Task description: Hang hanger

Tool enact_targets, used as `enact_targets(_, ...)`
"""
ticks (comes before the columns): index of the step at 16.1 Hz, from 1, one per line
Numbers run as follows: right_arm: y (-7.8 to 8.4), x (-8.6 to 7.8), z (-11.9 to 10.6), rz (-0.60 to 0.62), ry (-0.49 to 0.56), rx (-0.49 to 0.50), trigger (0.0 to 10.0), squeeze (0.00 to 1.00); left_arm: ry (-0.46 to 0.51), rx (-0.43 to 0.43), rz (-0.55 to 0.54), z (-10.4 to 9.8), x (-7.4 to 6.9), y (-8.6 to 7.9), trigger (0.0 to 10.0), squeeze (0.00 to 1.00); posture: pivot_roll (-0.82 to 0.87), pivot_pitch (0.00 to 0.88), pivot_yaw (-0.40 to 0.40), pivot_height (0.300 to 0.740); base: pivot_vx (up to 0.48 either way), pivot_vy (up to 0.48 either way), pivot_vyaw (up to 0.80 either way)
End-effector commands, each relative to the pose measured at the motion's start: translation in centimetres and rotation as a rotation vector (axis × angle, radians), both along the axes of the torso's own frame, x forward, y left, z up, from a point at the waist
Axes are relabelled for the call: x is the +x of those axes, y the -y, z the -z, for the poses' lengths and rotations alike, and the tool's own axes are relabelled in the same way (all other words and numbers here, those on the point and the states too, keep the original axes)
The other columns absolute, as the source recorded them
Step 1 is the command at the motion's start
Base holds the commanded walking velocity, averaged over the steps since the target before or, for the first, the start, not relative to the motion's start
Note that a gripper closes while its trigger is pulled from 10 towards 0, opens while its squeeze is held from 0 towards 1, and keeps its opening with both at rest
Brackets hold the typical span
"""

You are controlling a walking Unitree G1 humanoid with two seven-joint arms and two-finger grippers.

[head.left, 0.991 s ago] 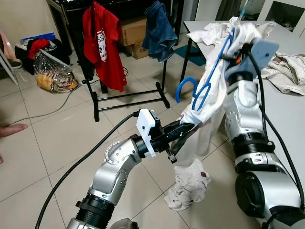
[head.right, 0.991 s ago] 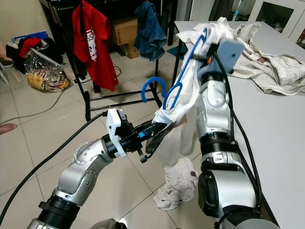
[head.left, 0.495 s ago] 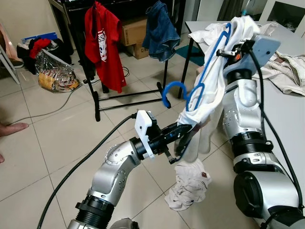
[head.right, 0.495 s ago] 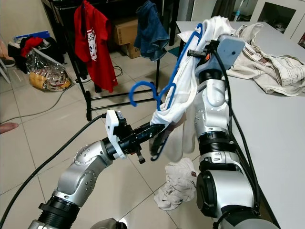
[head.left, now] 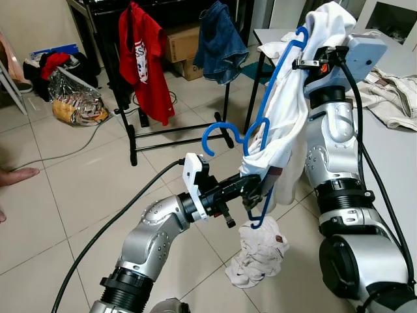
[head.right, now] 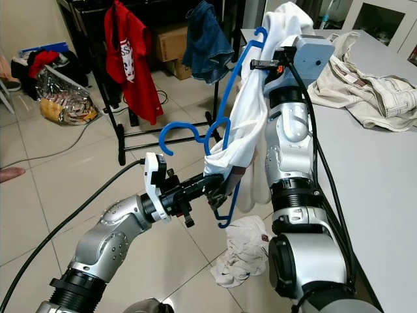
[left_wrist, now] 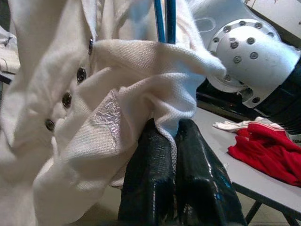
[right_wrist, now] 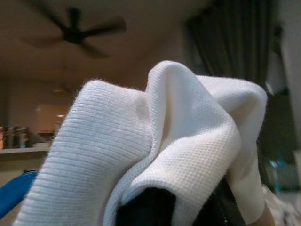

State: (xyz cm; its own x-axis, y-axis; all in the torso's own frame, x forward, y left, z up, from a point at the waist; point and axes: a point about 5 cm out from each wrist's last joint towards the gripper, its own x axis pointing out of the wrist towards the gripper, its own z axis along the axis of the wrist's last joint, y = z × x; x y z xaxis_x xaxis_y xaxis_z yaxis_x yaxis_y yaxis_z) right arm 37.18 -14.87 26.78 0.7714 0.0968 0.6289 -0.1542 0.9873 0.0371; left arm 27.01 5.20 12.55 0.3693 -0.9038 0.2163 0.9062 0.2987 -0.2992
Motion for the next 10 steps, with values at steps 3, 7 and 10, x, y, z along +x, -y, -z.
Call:
enact_targets(3,-1.3,-1.4,-0.2,-0.047,0.077,-0.161,10.0,0.00,-0.020,0.008,0.000,0.1,0.2,-0.2,10.0,0.00,0.02,0.000,0.032,0.723,0.000,0.000,0.00)
enact_targets(7,-1.5,-2.7,2.7,-0.028,0.036,-0.337,10.0,0.00,-0.036,0.006,-0.011,0.2,0.4,-0.5,10.0,0.00,0.01,0.000,0.039,0.723,0.000,0.000,0.00)
enact_targets(10,-1.2,-1.8,2.0,0.035,0.021,-0.363,10.0,0.00,-0.031,0.020,0.021,0.3,0.3,-0.1,10.0,0.00,0.00,0.000,0.042,0.723,0.000,0.000,0.00)
